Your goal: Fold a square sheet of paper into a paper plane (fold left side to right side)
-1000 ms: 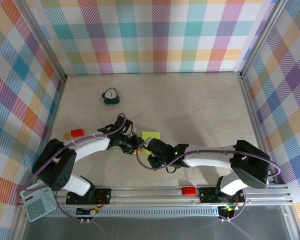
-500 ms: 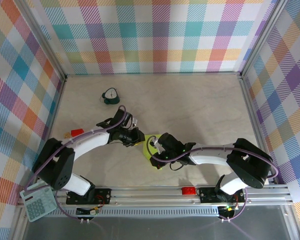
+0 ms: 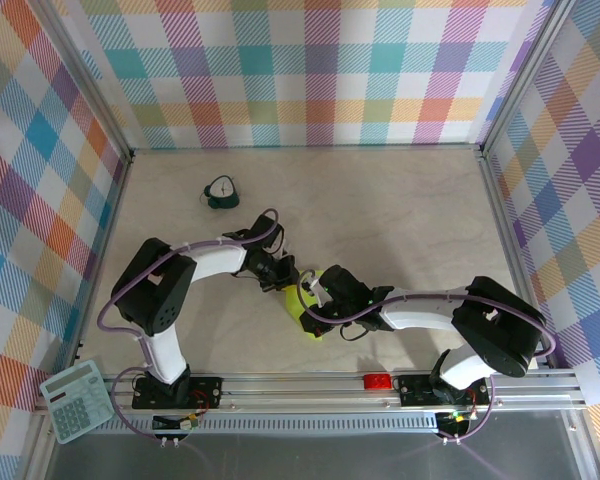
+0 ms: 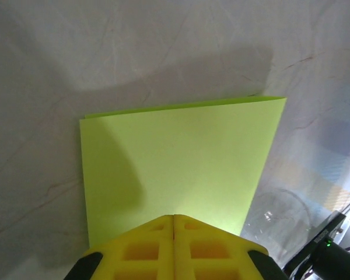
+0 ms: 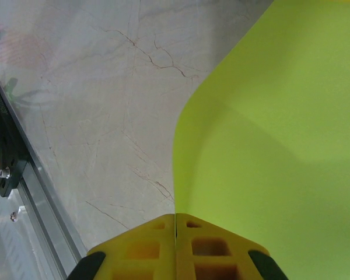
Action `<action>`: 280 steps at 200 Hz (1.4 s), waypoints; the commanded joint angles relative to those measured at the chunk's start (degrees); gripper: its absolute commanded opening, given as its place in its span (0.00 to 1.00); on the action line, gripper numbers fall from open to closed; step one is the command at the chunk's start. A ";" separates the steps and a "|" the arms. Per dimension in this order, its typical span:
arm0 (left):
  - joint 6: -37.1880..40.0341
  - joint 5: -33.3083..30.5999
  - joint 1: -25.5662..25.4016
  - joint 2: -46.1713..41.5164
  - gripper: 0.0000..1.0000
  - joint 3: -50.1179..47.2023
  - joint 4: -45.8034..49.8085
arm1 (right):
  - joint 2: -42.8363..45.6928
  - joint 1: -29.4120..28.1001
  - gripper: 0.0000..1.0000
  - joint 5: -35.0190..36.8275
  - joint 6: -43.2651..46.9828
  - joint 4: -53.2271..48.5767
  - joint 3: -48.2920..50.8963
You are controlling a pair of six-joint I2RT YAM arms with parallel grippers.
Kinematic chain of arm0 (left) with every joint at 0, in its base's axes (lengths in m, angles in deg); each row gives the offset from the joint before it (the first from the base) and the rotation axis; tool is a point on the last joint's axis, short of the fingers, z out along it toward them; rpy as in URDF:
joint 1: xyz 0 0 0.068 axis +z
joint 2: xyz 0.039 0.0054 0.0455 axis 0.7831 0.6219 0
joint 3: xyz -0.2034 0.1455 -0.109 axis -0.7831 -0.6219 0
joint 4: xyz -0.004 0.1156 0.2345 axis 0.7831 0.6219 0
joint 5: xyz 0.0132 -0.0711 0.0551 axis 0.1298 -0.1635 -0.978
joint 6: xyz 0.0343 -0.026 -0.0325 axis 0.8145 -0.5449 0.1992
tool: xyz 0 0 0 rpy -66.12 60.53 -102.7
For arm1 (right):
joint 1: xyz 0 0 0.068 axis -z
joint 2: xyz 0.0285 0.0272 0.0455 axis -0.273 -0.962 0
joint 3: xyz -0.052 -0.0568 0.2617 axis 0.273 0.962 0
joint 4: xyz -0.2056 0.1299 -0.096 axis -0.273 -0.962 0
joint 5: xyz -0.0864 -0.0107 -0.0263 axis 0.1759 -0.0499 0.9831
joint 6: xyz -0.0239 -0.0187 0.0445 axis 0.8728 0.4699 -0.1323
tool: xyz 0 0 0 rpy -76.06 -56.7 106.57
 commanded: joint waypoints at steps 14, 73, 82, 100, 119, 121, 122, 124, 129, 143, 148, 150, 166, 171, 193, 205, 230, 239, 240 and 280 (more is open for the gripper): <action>2.24 -1.72 -1.21 2.54 0.04 0.73 0.99 | 0.16 0.38 0.00 -1.06 -1.11 1.00 0.26; 3.91 -6.34 -1.85 3.79 0.01 -1.35 3.96 | 0.43 1.19 0.00 1.49 -2.51 -6.85 -2.09; 4.04 -6.86 -1.85 3.97 0.00 -1.53 4.40 | 0.15 1.48 0.00 2.17 -2.80 -9.10 -2.95; 4.09 -7.72 -2.02 4.10 0.00 -1.78 4.85 | -0.50 2.21 0.00 2.88 -2.95 -12.83 -4.59; 4.10 -8.30 -2.03 4.05 0.00 -1.80 5.13 | -1.03 2.79 0.00 3.80 -2.91 -15.10 -5.65; 4.15 -8.37 -2.07 4.09 0.00 -1.80 5.17 | -1.02 2.87 0.00 3.86 -2.89 -15.37 -5.82; 4.14 -8.38 -2.09 4.09 0.00 -1.80 5.19 | -1.10 2.90 0.00 3.92 -2.90 -15.42 -5.86; 4.18 -8.39 -2.11 4.10 0.00 -1.80 5.21 | -1.17 2.92 0.00 4.00 -2.84 -15.52 -6.01; 4.21 -8.40 -2.12 4.08 0.00 -1.72 5.34 | -1.37 3.16 0.00 4.13 -2.76 -16.11 -6.27; 4.23 -8.61 -2.20 4.20 0.00 -1.53 5.66 | -2.16 3.62 0.00 4.62 -2.64 -17.28 -7.03; 4.23 -8.66 -2.20 4.23 0.00 -1.49 5.74 | -2.50 3.78 0.00 4.80 -2.55 -17.79 -7.44; 4.29 -8.73 -2.20 4.26 0.00 -1.45 5.85 | -2.62 3.80 0.00 4.84 -2.56 -18.06 -7.59; 4.24 -8.92 -2.29 4.28 0.00 -1.42 6.01 | -3.63 4.06 0.00 5.41 -2.13 -19.73 -8.67; 4.30 -8.97 -2.29 4.27 0.00 -1.44 6.09 | -3.87 4.06 0.00 5.61 -2.12 -20.08 -8.89; 4.29 -9.10 -2.37 4.19 0.00 -1.45 6.40 | -4.73 4.20 0.00 5.90 -2.03 -20.54 -9.70; 4.26 -9.22 -2.47 4.11 0.00 -1.55 6.38 | -4.96 4.25 0.00 5.82 -2.03 -20.24 -9.95; 4.28 -9.53 -2.56 4.09 0.00 -1.78 6.54 | -5.60 4.41 0.00 6.12 -1.95 -20.25 -10.38; 4.25 -9.60 -2.51 4.03 0.00 -1.80 6.54 | -5.80 4.41 0.00 6.41 -1.86 -20.61 -10.56; 4.24 -9.62 -2.53 4.06 0.00 -1.80 6.54 | -5.86 4.42 0.00 6.42 -1.86 -20.63 -10.61; 4.16 -9.78 -2.73 4.15 0.00 -1.88 6.68 | -6.06 4.60 0.00 6.96 -1.55 -21.10 -11.09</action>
